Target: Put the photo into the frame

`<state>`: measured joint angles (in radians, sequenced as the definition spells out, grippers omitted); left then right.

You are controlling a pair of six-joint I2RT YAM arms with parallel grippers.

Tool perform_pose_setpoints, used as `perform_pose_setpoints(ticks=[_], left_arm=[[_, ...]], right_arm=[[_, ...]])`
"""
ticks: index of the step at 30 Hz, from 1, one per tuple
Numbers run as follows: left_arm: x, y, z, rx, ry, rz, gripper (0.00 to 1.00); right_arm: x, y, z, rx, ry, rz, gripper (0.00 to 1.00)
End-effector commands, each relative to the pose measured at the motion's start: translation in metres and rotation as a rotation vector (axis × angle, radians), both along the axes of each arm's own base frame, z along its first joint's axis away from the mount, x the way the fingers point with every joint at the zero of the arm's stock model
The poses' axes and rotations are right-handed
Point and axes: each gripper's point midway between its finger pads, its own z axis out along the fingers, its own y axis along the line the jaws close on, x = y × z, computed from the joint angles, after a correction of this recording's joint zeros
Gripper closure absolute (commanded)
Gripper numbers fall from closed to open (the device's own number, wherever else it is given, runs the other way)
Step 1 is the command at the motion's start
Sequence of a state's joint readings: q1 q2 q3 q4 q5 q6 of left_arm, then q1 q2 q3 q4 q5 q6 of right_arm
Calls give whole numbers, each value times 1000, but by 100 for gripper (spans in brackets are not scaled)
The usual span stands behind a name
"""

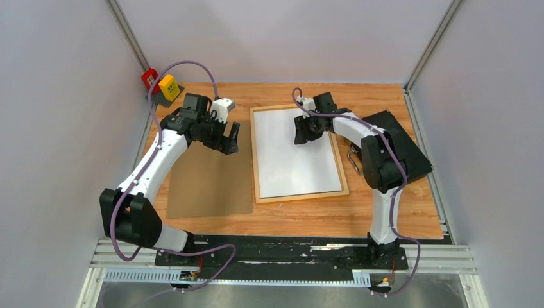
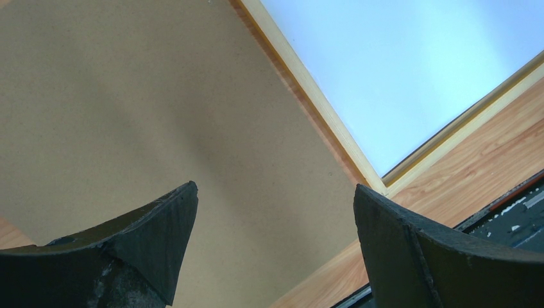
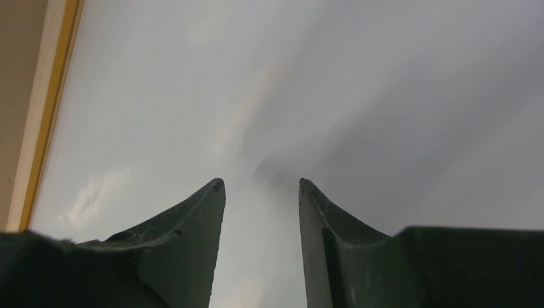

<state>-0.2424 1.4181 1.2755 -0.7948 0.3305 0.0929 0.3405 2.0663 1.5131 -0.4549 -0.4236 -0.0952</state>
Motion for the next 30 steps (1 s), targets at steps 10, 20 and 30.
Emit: perform_pose_setpoints(ticks=[10,20,30], left_arm=[[1,1,13,-3,-55,-10,2],[0,1,12,0,-56,-11,2],[0,2,13,-1,-59,-10,2]], right_arm=[[18,0,1,-24,-59,-24,56],[18,-6,-4,-47,-59,-40,57],[18,-14,-9,-70,-54,-58,58]])
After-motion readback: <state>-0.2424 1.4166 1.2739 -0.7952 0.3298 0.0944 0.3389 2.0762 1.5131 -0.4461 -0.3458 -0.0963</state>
